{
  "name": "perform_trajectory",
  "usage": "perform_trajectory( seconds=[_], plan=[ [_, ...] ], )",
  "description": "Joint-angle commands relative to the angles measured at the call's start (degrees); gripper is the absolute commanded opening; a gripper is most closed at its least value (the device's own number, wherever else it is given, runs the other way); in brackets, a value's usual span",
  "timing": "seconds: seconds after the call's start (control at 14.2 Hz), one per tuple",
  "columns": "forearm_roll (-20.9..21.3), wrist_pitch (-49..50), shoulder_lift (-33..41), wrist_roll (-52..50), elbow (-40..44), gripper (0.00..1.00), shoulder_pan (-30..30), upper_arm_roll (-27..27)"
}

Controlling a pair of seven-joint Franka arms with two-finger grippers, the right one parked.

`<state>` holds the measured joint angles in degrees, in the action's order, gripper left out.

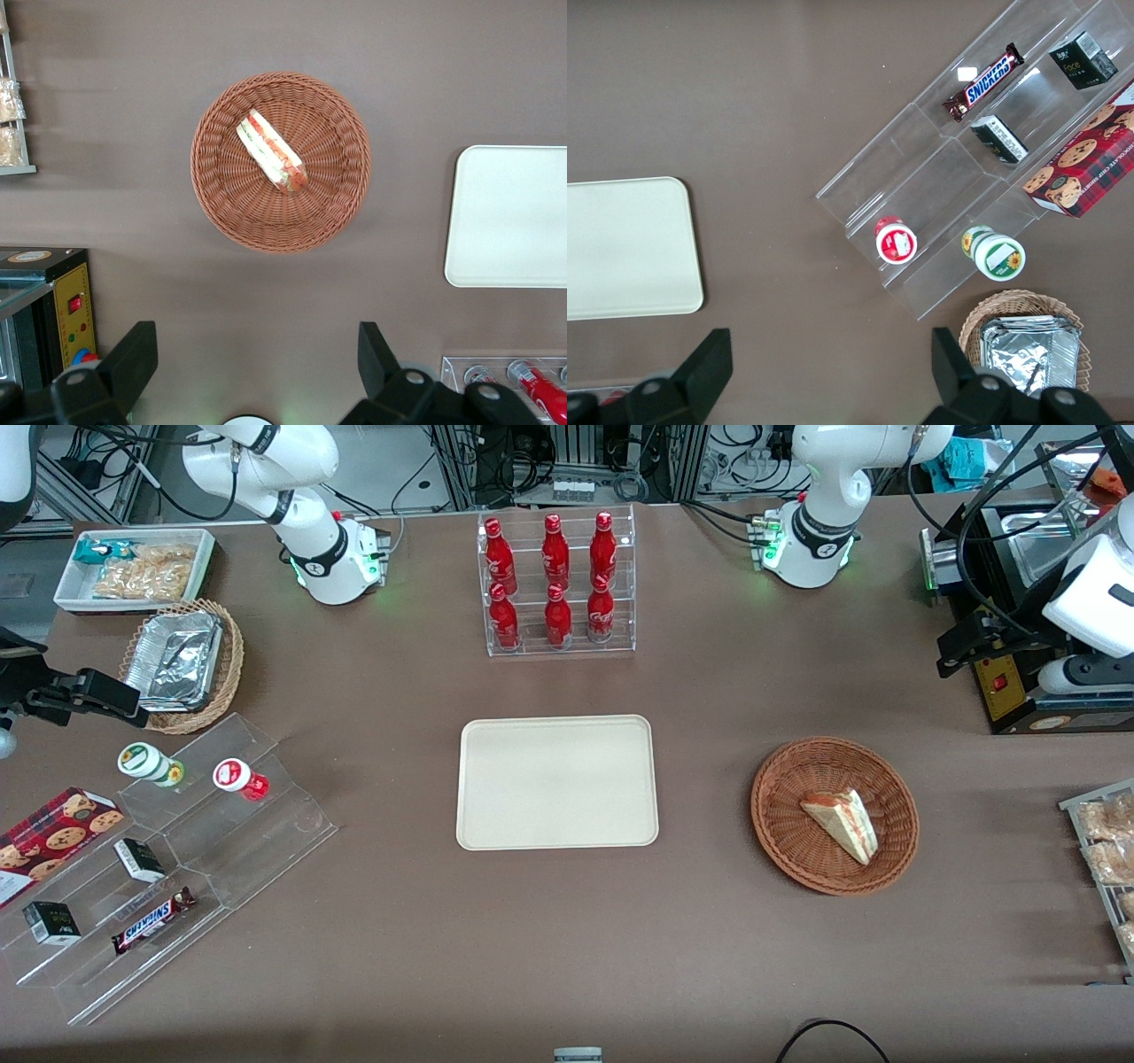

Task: Place sandwich from basket to tray
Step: 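Move the left gripper down over the wrapped sandwich in the wicker basket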

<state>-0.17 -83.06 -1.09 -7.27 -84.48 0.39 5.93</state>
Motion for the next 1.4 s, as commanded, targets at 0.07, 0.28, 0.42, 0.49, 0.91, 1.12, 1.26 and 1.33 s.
perform_trajectory(
  seconds=[0.07, 0.28, 0.42, 0.49, 0.91, 1.12, 1.26, 1.33],
  plan=[
    [0.8, -0.1, -0.6, 0.8, 1.3, 1.0, 0.4, 0.3],
    [0.6, -0.2, -1.2, -0.4, 1.2, 1.0, 0.4, 0.3],
    [0.9, -0.2, -2.9, -4.4, 0.8, 1.0, 0.4, 0.3],
    [1.0, -0.2, -4.0, -8.2, 0.7, 1.0, 0.4, 0.3],
    [1.3, -9.7, -14.5, -29.6, -4.8, 1.0, -0.1, 0.3],
    [1.4, -15.2, -21.5, -38.3, -4.8, 1.0, -0.2, 0.3],
    [1.4, -18.3, -25.2, -41.4, -4.9, 1.0, -0.2, 0.3],
    [1.4, -19.8, -27.0, -42.6, -4.9, 1.0, -0.2, 0.3]
  ],
)
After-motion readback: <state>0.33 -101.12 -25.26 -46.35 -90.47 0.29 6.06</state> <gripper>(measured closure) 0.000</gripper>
